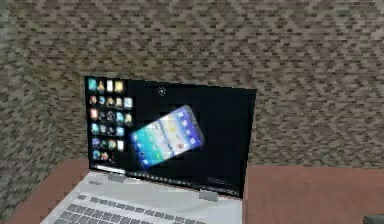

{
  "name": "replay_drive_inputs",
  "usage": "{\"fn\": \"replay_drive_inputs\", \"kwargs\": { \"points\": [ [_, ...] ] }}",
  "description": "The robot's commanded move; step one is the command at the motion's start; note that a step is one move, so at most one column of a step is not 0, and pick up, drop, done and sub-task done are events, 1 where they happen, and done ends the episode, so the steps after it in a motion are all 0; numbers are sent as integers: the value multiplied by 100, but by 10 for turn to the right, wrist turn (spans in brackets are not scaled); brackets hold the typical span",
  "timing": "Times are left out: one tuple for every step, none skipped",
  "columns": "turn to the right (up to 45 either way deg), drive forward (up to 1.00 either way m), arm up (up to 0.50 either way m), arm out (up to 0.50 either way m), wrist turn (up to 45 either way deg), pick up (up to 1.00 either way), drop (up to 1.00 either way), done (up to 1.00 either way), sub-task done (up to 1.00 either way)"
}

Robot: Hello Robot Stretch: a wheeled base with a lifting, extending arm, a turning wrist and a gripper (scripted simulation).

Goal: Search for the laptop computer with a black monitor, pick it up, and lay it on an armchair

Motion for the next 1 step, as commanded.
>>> {"fn": "replay_drive_inputs", "kwargs": {
  "points": [
    [0, 100, 0, 0, 0, 0, 0, 0, 0]
  ]
}}
